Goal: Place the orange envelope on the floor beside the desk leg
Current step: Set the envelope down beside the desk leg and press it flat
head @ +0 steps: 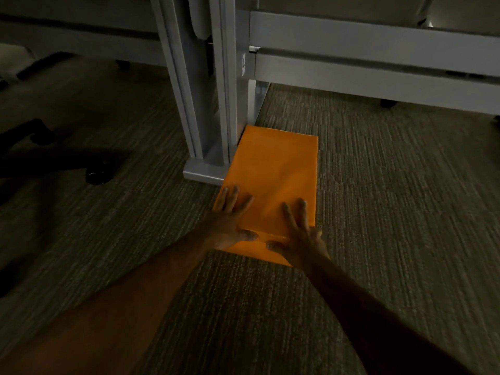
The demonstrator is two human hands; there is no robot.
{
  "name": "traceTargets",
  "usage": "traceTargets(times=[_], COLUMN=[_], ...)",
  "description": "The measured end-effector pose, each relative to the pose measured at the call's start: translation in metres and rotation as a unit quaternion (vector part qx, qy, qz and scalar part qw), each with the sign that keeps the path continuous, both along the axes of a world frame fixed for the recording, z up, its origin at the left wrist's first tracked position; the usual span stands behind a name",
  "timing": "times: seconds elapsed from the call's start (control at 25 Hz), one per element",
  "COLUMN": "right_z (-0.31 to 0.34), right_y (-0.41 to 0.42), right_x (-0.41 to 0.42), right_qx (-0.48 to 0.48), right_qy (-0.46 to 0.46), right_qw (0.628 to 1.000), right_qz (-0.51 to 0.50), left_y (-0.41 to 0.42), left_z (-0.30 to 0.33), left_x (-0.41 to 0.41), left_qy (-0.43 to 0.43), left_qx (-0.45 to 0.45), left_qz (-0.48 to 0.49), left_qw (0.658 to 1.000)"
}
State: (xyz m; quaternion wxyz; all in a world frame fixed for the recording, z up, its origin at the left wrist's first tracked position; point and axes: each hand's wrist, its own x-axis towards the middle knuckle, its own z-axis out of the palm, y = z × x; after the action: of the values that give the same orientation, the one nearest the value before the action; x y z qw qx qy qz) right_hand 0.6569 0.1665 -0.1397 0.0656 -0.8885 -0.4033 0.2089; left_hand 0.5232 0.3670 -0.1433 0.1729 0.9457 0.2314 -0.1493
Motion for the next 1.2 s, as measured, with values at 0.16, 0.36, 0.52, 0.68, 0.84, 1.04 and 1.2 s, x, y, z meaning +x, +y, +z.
traceTargets(times=[0.16, 0.36, 0.52, 0.68, 0.84, 1.04, 1.2], right_z=[-0.002, -0.011, -0.008, -0.010, -0.024, -0.031, -0.026], right_y=[0.012, 0.015, 0.019, -0.003, -0.020, -0.010, -0.004], right_x=[0.009, 0.017, 0.016, 0.006, -0.013, -0.006, 0.001], right_qx=[0.010, 0.008, 0.027, 0.067, 0.101, 0.103, 0.068], right_qy=[-0.022, -0.028, -0.052, -0.066, -0.094, -0.107, -0.084], right_qw=[1.000, 1.000, 0.998, 0.995, 0.989, 0.988, 0.993], right_qz=[-0.004, -0.012, -0.009, 0.045, 0.050, 0.039, 0.038], left_y=[0.011, 0.000, -0.038, -0.043, -0.045, -0.035, -0.031], left_z=[-0.005, -0.010, -0.023, -0.018, -0.022, -0.027, -0.026], left_x=[0.012, 0.007, 0.002, 0.002, 0.002, 0.009, 0.017], left_qy=[-0.018, -0.104, -0.144, -0.119, -0.123, -0.137, -0.123], left_qx=[0.037, 0.135, 0.169, 0.165, 0.164, 0.176, 0.176], left_qz=[-0.010, -0.047, 0.019, 0.036, 0.044, 0.040, 0.040], left_qw=[0.999, 0.984, 0.975, 0.978, 0.978, 0.974, 0.976])
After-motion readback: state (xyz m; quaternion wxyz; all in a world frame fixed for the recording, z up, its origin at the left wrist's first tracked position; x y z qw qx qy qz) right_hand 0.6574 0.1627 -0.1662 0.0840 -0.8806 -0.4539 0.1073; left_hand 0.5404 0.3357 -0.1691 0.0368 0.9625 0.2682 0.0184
